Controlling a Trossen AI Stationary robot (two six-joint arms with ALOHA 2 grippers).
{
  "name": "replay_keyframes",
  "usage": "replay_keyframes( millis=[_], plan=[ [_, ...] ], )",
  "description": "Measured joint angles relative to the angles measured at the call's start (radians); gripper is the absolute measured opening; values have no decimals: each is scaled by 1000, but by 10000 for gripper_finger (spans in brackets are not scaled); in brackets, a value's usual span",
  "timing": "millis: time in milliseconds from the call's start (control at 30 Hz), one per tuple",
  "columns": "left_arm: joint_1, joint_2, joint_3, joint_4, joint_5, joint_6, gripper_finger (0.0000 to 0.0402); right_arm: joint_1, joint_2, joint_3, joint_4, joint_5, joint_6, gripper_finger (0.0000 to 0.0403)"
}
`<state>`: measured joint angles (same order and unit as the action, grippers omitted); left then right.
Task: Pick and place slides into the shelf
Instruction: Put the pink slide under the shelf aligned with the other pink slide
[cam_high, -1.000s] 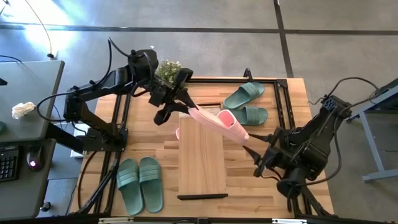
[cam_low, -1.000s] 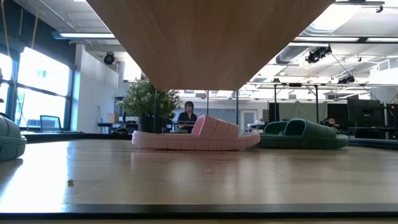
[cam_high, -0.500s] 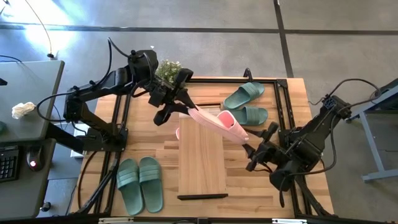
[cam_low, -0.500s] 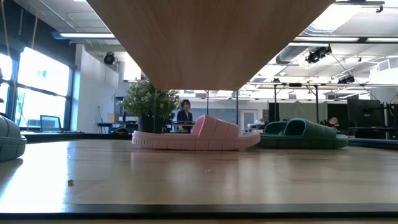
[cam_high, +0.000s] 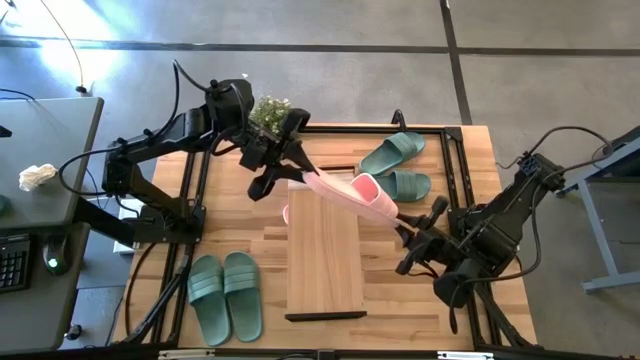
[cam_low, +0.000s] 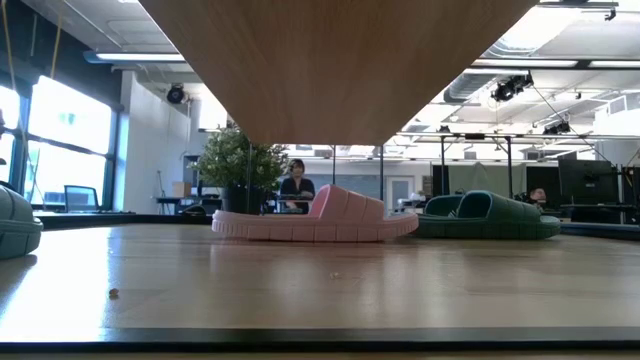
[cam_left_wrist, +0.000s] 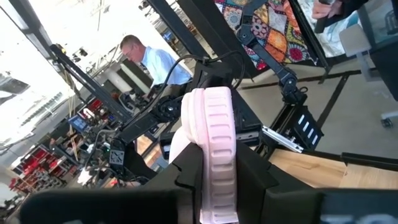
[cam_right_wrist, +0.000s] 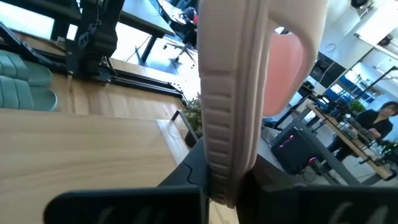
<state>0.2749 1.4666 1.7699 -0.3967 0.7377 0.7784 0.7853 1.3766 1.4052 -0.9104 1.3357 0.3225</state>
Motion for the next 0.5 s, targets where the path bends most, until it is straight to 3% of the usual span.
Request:
replay_keyframes(
  millis=[233,367,500],
  plan=[
    [-10,-19,0,-36,-68,36,84,-1,-22,0,-50,17,-15,5],
    [-54,-49,8,-122,-263,136,120,0,-51,-1,-77,14,-17,5],
    [-127,-58,68,-259,-570,276,159,-3,-83,-1,-117,-8,-20,5]
  ],
)
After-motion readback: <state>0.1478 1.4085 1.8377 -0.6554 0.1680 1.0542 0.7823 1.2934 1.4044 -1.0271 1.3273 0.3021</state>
